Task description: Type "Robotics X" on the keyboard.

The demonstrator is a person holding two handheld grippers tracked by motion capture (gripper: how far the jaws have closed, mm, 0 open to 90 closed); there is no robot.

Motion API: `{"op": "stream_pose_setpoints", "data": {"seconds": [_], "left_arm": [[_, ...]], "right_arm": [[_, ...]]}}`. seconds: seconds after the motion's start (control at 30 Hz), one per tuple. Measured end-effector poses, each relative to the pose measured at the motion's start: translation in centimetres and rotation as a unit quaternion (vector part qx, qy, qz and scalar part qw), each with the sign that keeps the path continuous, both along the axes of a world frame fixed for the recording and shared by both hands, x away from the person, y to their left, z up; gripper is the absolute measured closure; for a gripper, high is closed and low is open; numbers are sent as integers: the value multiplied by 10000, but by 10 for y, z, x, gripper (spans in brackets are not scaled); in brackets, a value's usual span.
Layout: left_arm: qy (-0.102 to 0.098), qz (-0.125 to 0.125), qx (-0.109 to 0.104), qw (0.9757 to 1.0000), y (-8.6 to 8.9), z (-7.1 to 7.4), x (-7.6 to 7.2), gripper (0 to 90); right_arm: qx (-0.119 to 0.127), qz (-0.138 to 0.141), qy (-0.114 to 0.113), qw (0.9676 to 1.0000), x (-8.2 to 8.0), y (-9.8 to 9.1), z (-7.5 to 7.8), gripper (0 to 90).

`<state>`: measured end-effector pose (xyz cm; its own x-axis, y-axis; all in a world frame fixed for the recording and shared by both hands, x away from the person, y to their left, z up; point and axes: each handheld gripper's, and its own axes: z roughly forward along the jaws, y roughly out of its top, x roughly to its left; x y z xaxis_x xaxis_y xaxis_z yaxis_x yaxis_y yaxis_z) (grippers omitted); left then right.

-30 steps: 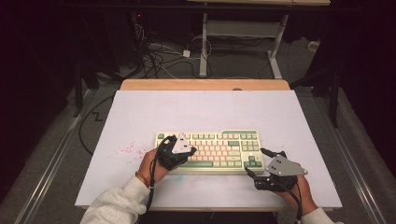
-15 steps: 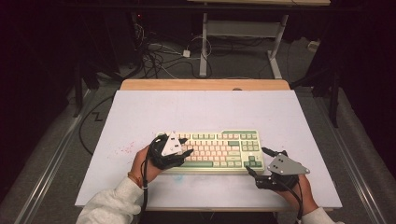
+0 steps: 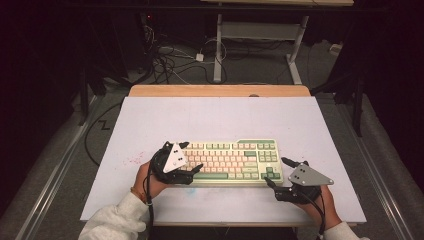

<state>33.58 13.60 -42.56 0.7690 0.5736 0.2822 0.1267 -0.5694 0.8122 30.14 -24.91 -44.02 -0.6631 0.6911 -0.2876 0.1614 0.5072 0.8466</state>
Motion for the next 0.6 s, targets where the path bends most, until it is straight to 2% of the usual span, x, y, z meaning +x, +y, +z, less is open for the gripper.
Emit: {"op": "stream_pose_setpoints", "data": {"seconds": [0.17, 0.23, 0.37, 0.6], "left_arm": [[-79, 36, -7, 10000, 9, -3, -5, 190], [-161, 119, 96, 9998, 12, -5, -7, 190], [-169, 232, 85, 9996, 22, -8, -11, 190], [-115, 426, 70, 9990, 43, -17, -22, 190]], "right_arm": [[41, 4, 12, 10000, 0, -1, 1, 218], [48, 17, 11, 10000, 1, -1, 2, 225], [87, 48, 37, 9999, 2, -2, 4, 242], [172, 139, 44, 9997, 8, 0, 11, 337]]}}
